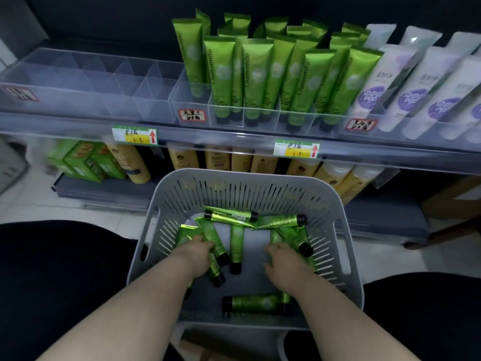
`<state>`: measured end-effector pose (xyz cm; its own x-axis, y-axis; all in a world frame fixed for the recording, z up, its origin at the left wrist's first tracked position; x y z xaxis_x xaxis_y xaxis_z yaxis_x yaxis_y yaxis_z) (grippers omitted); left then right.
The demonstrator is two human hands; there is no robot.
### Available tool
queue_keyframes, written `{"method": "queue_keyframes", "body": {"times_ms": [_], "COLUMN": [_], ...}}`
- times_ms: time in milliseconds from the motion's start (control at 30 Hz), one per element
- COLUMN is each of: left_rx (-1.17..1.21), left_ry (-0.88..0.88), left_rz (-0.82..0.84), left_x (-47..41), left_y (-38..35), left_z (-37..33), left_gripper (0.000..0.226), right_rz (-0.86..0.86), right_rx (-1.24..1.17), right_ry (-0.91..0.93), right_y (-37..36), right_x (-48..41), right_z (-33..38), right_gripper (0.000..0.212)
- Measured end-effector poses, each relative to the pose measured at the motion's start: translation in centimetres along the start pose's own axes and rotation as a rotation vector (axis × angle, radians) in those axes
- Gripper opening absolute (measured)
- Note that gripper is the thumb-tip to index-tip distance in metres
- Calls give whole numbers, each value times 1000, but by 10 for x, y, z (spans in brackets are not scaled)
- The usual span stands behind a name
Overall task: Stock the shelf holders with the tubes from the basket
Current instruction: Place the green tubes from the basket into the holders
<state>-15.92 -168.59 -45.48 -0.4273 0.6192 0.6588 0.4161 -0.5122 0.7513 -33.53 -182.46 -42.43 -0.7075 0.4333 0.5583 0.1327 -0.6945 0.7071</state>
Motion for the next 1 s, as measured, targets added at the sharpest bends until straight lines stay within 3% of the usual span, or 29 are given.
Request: {"method": "queue_keyframes", "body": {"times_ms": [133, 300, 500, 700, 767, 867, 1000], "left_rx": [123, 261, 426, 638, 584, 380, 296], "left_ry": [106, 246, 315, 271, 175, 102, 114], "left_rz": [-63, -114, -155, -88, -51, -70, -155], "left_x": [-13, -27, -41, -43, -45, -41, -36], "left_y": [-2, -2, 0, -5, -4, 3, 3], "left_z": [13, 22, 22, 20, 14, 8, 15], "left_gripper": [59, 63, 32, 33, 42, 34, 36], "right_rz": [46, 132, 211, 249, 233, 282, 318], "right_rx": [-98, -295, -429, -272, -276, -210, 136], "right_ry": [69, -10, -57, -33, -112, -309, -273], "right_y": [-9, -23, -38, -51, -49, -44, -45], "right_x": [-15, -38, -57, -61, -63, -66, -66], "right_z": [16, 28, 31, 32, 33, 29, 19], "right_gripper": [47, 49, 37, 33, 34, 39, 39]}}
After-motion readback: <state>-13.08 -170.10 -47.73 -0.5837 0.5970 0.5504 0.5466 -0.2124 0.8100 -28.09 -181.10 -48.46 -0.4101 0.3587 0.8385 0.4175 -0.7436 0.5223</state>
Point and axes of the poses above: each hand's wrist, its own x-axis away from the middle knuckle, its own y-axis out of the back of the hand, z = x × y, the point moved 1 cm from there along -x, towards the middle knuckle, and after that the axes turned 7 degrees about -x, right-handed, at the moved point
